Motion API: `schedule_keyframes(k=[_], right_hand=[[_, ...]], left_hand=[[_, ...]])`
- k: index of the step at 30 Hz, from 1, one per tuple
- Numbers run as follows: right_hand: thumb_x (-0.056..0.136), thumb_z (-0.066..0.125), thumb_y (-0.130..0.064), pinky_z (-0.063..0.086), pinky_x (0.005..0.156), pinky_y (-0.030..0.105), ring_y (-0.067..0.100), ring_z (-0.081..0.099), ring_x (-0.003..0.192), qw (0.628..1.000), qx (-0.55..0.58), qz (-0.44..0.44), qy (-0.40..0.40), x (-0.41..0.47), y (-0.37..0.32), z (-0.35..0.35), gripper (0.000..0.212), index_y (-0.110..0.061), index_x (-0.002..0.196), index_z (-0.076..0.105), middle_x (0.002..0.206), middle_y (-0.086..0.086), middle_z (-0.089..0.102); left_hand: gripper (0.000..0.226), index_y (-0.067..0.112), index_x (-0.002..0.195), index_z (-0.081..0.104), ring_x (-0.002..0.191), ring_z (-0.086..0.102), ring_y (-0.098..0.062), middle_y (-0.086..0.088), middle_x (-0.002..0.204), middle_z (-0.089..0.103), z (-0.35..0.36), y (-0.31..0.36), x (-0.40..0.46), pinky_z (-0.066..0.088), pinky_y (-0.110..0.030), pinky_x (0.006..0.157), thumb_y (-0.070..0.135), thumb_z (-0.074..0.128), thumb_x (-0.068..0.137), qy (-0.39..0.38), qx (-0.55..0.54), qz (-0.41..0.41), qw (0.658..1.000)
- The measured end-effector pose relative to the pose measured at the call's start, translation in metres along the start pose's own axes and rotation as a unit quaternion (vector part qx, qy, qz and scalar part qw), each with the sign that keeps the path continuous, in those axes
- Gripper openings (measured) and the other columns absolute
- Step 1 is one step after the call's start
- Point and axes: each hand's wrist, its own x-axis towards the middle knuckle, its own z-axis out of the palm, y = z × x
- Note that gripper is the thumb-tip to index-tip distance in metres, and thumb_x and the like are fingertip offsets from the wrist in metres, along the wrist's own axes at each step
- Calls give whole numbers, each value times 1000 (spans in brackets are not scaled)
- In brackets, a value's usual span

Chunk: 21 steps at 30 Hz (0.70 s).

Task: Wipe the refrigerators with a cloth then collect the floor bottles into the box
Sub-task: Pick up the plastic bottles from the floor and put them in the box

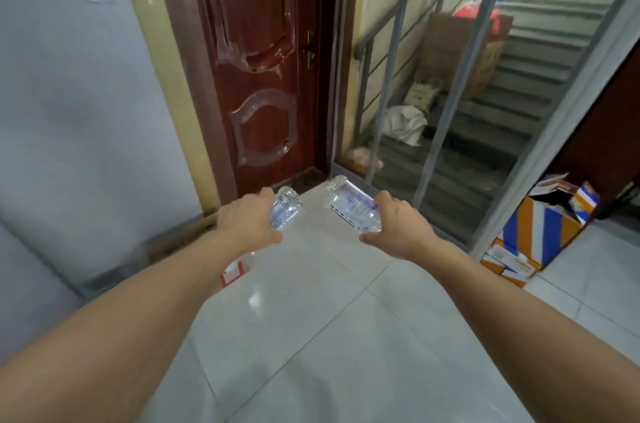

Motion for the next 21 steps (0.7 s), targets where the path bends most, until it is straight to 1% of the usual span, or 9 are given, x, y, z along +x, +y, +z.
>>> schedule_keyframes(k=[3,6,9,12,15,18,21], right_hand=[[77,72,-43,51,72,37,26,59,95,1000,-3,-5,-6,54,13,-8,62,-13,122,40,114,8,58],[78,72,-42,53,78,39,28,60,98,1000,-2,-22,-2,113,25,-14,63,-12,123,41,116,9,58],[78,72,-42,51,79,37,29,60,102,999,-11,-48,-8,173,39,-12,65,-11,126,40,118,11,58],[78,73,-40,48,81,36,32,58,106,996,-8,-87,-23,246,59,-9,64,-10,124,40,119,13,57],[78,72,-40,46,81,35,33,57,108,990,-17,-127,-52,314,74,-8,64,-10,123,39,120,14,56],[78,72,-41,44,76,34,33,58,105,983,-21,-166,-75,375,80,-5,60,-10,118,39,118,14,56],[78,73,-40,42,73,33,33,59,102,975,-13,-199,-99,424,74,4,57,-10,113,39,116,15,57]], left_hand=[[52,15,108,41,92,59,-31,-8,101,60,-4,8,54,48,-37,72,34,70,70,4,-2,2,1000],[53,17,108,41,91,60,-29,-6,101,61,-3,12,109,51,-39,76,36,72,69,9,-2,-14,1000],[55,18,111,40,91,61,-28,-5,102,61,6,14,158,52,-38,77,39,70,69,14,10,-45,999],[59,20,117,39,90,60,-25,-4,103,60,19,22,211,52,-37,78,40,69,71,7,1,-95,995],[54,20,114,41,84,60,-23,-4,99,62,25,31,253,53,-37,74,40,69,71,7,-1,-144,990],[48,21,109,44,81,58,-21,-2,96,62,28,37,284,50,-33,68,40,68,72,11,-4,-182,983],[41,20,105,45,81,60,-21,-3,96,63,30,34,308,53,-33,71,39,66,75,0,2,-213,977]])
